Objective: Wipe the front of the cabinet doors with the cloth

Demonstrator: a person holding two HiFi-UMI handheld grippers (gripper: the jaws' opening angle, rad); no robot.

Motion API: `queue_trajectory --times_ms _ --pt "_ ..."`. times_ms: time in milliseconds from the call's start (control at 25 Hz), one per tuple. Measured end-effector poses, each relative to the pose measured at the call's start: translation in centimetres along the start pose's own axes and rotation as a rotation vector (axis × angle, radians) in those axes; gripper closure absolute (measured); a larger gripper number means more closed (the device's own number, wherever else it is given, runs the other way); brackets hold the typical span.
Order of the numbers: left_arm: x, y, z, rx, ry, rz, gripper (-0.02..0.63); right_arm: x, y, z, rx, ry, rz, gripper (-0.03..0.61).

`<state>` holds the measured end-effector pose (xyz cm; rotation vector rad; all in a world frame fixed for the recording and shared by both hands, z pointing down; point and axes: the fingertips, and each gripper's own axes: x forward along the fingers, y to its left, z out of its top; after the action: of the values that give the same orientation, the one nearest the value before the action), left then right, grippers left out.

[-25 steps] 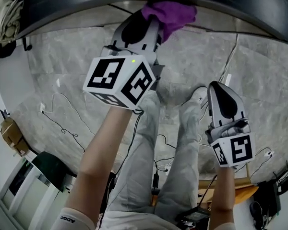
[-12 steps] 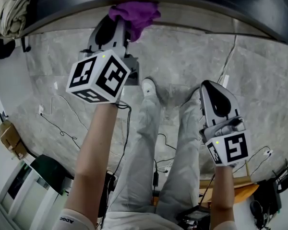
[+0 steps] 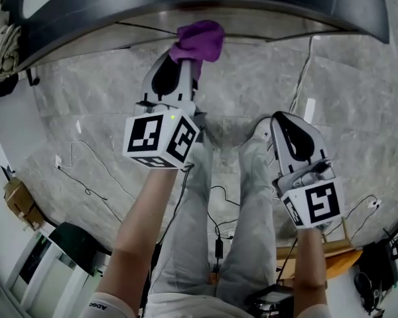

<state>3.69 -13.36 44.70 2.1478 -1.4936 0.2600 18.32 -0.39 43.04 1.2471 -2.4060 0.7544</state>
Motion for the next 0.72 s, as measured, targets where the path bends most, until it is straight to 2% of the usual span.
queue_trajectory --times_ms 280,400,520,720 --pt "4.6 -11.5 -6.1 0.108 0.127 -0.188 0.554 -3.7 -4.8 -1.9 0.040 0.003 -0.035 0.549" --pt "7.0 -15.3 -7.7 0.115 0.162 -0.241 0.554 -5.3 -6.5 -3.1 0.072 -0.001 -0.049 0.549" --pt "9.3 -17.1 -8.1 0.084 0.178 -0.239 0.554 -6.4 -8.0 -4.2 0.105 -0.001 -0.061 0.549" --pt "12.5 -17.2 -8.5 0.024 0.184 -0.176 0.554 -7.9 -10.3 -6.4 0.147 0.010 -0.084 0.549"
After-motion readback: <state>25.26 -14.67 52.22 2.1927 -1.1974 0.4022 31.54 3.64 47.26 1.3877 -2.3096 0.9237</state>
